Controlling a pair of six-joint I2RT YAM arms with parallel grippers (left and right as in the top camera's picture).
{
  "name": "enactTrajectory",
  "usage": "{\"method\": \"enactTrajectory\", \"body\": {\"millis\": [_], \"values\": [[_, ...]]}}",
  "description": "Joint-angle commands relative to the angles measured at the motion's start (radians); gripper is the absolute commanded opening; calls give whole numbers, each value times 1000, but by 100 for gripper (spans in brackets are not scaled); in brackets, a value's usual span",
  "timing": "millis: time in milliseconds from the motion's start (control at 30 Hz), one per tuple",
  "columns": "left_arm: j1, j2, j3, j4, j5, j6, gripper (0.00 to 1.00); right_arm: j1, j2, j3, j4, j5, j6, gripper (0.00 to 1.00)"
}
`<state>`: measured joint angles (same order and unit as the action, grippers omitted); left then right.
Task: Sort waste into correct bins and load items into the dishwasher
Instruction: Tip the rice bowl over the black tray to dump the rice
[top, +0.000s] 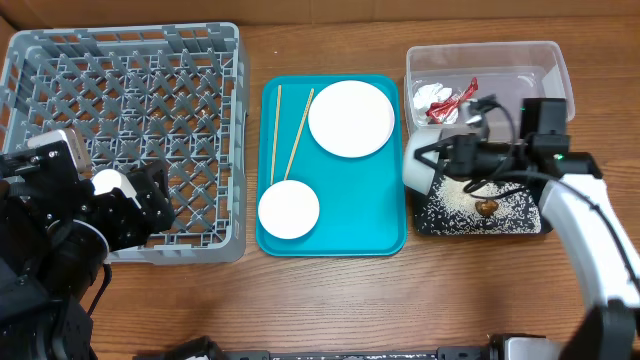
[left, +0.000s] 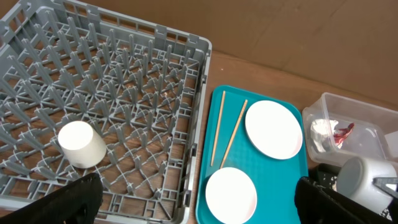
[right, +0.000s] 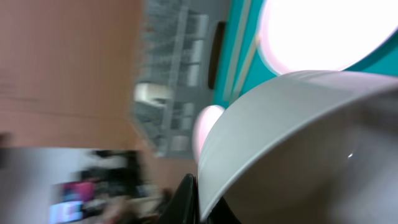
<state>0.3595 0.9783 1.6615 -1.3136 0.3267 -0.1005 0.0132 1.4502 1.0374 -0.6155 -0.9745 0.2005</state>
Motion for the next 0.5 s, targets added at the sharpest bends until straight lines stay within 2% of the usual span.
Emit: {"method": "enactTrajectory", "body": {"millis": [0, 167, 233, 467], "values": [[-6, 3, -3, 1, 13, 15, 100, 141, -61, 42, -1, 381, 18, 4], [-6, 3, -3, 1, 14, 15, 100, 407, -20, 42, -66, 716, 17, 4], [-6, 3, -3, 1, 14, 15, 100, 547, 73, 42, -122, 911, 16, 4], [-6, 3, -3, 11, 14, 9, 100, 646, 221, 43, -97, 937, -26, 4]]}}
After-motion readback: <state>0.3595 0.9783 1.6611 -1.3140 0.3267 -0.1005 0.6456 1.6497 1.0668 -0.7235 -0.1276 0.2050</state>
